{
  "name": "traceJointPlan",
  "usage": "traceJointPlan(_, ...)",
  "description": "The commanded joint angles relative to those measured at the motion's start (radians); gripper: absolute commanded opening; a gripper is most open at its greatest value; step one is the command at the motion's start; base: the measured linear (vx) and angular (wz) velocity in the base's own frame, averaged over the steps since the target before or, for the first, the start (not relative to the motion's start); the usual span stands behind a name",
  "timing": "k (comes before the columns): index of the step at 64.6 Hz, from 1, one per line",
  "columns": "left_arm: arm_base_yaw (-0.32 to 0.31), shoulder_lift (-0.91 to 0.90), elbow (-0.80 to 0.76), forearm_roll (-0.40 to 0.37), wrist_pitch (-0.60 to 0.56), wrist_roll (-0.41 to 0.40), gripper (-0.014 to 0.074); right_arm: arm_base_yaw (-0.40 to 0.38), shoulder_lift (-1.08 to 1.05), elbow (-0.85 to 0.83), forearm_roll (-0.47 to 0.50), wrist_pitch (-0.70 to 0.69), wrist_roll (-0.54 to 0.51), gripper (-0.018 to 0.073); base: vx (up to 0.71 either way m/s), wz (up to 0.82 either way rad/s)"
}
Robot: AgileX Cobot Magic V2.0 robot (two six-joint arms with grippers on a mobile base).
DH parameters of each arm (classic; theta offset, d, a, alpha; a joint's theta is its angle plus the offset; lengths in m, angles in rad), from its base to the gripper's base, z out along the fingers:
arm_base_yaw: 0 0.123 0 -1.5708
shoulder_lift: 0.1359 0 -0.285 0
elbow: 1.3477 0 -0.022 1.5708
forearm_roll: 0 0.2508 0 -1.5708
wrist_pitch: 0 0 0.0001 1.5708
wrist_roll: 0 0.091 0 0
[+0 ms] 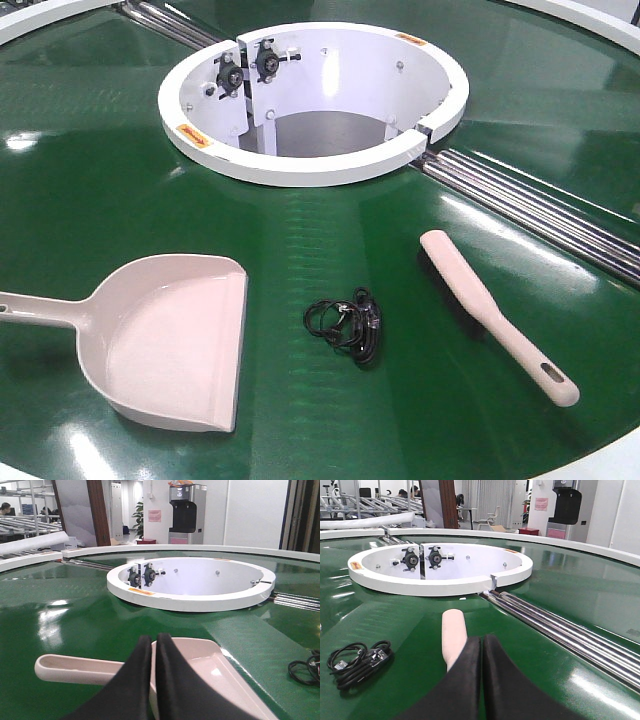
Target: Clean and inspect green conveyor with broom and dustpan
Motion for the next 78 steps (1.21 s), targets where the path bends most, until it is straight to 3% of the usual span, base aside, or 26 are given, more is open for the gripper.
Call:
traceJointPlan(1, 0.0, -0.013, 0.009, 0.0, -0.078, -0.005, -0.0006, 0.0, -0.01, 0.004, -0.004, -0.07, -0.001, -0.0008, 0.0, 0.0)
traceJointPlan(66, 0.0, -0.013, 0.009, 0.0, -0.078, -0.005, -0.0006, 0.0, -0.01, 0.004, -0.004, -0.07, -0.001, -0.0008, 0.0, 0.0)
traceJointPlan(78, 0.0, -0.013, -0.009, 0.0, -0.236, -0.004, -0.0006, 0.0, -0.01, 0.004, -0.004, -0.07, -0.001, -0.0008, 0.0, 0.0)
